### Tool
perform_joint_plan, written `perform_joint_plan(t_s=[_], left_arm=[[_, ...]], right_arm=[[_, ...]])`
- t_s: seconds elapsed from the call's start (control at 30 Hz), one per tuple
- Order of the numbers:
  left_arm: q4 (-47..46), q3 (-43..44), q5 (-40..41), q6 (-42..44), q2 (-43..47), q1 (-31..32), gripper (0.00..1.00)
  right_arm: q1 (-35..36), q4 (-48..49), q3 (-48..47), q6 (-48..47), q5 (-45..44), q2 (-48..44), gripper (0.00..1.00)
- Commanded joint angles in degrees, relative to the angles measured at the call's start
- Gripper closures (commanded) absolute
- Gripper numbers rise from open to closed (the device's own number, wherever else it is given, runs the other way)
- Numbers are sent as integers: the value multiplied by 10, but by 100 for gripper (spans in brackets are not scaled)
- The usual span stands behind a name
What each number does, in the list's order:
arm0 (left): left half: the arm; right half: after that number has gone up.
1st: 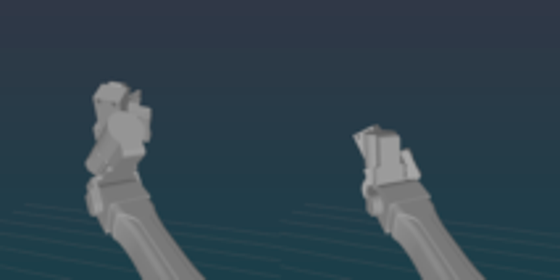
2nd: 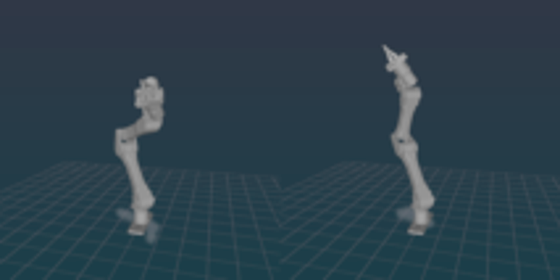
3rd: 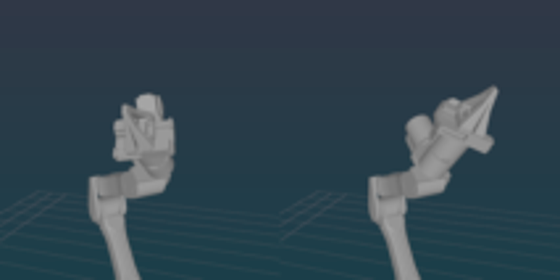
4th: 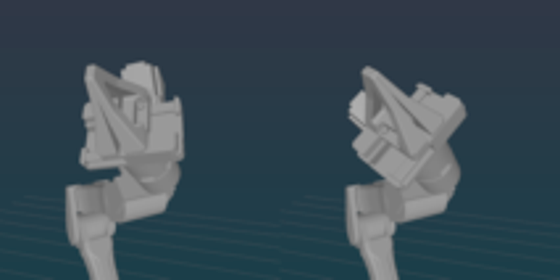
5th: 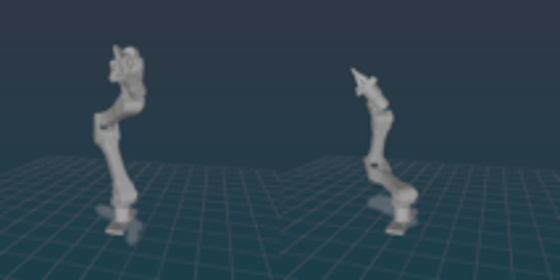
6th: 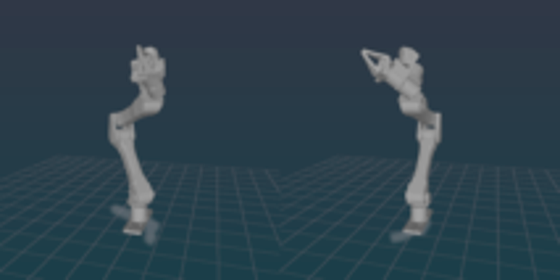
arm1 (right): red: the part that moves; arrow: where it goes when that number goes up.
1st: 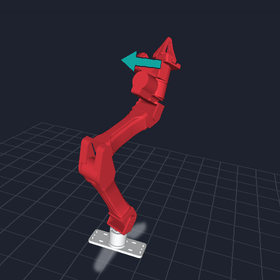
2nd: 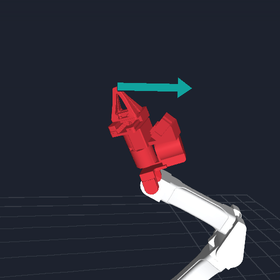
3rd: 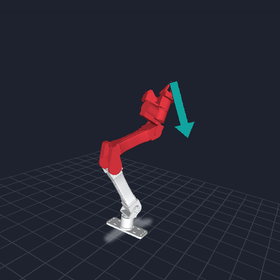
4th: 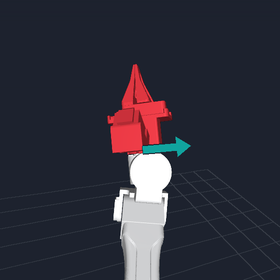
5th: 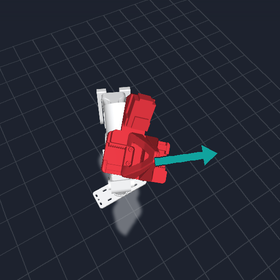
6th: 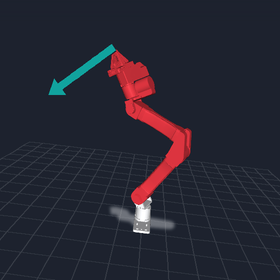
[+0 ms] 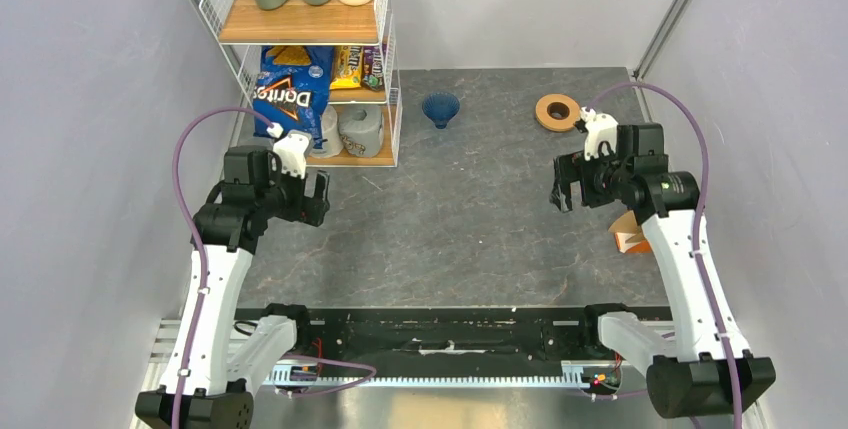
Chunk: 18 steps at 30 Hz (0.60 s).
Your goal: Place the coffee filter in the dripper
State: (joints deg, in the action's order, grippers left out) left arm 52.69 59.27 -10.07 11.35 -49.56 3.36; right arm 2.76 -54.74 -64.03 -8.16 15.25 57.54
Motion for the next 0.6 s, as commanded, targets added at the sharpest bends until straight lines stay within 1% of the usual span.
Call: perform_joint_plan(t_s=[0.0,0.13,0.33,0.47,0.57], left_arm=[[-9,0,-27,0,7,-1,0],[-20,-8,-40,2,21,-1,0],[-24,-15,-68,-2,40,-1,0],[-23,-20,-93,-3,58,-1,0],[-25,-20,-106,-1,63,0,0]], right_arm=[[-2,-39,-61,-16,16,44,1],[-23,-62,-125,-27,5,97,1],[-126,-82,-229,-58,9,200,1],[-196,-77,-288,-70,10,270,1],[-236,-65,-318,-75,5,313,1]])
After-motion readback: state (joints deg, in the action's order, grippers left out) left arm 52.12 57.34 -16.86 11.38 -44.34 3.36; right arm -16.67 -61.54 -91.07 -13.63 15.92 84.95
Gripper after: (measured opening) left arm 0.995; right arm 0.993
